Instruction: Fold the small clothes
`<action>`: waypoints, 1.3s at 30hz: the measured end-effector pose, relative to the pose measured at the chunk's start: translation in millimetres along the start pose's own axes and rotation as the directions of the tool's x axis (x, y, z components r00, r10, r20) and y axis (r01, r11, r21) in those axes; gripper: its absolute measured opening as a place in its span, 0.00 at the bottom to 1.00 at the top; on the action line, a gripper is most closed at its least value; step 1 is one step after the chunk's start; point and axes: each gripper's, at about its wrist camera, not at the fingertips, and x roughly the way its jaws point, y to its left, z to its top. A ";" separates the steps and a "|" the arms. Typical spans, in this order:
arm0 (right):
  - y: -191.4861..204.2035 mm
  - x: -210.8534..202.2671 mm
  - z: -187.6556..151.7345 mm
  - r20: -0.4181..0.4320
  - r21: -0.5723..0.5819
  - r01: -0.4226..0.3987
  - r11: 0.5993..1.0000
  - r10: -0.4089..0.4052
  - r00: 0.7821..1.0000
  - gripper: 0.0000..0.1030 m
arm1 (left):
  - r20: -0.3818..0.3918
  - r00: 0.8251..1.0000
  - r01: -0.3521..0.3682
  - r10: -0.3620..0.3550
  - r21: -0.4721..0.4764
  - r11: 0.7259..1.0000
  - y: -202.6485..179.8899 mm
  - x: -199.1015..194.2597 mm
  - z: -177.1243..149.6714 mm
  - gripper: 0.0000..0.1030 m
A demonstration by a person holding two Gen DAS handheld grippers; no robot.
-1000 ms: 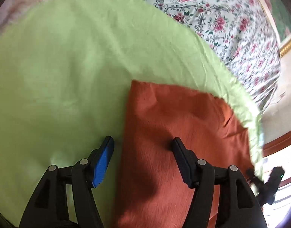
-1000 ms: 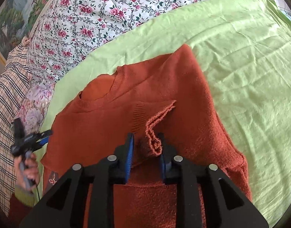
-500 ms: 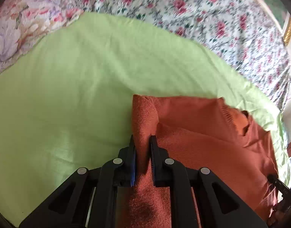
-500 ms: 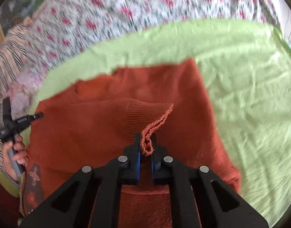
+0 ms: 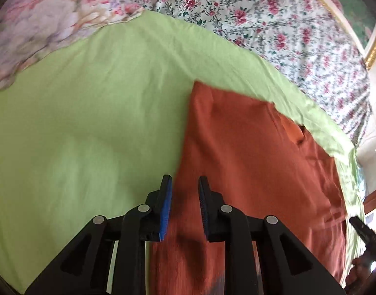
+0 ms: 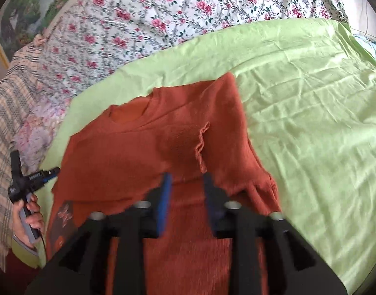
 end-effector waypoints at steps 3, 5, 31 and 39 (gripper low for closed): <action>4.7 -19.3 -16.5 -0.001 -0.035 -0.026 0.999 0.026 1.000 0.46 | -0.002 1.000 0.006 -0.006 0.006 1.000 5.7 -30.1 -41.2 0.24; 5.2 -30.1 -28.3 -0.009 -0.054 -0.035 0.998 0.034 0.999 0.46 | -0.008 1.000 0.008 -0.008 0.016 1.000 8.0 -43.6 -62.6 0.25; -72.0 -132.0 -156.5 -0.157 -0.038 -0.189 0.981 0.181 0.971 0.47 | -0.148 0.985 0.103 -0.084 0.126 0.987 62.2 -141.5 -235.4 0.50; -57.8 -133.3 -193.6 -0.270 -0.140 -0.290 0.947 0.245 0.931 0.47 | -0.248 0.959 0.164 -0.137 0.090 0.982 62.2 -118.9 -257.5 0.48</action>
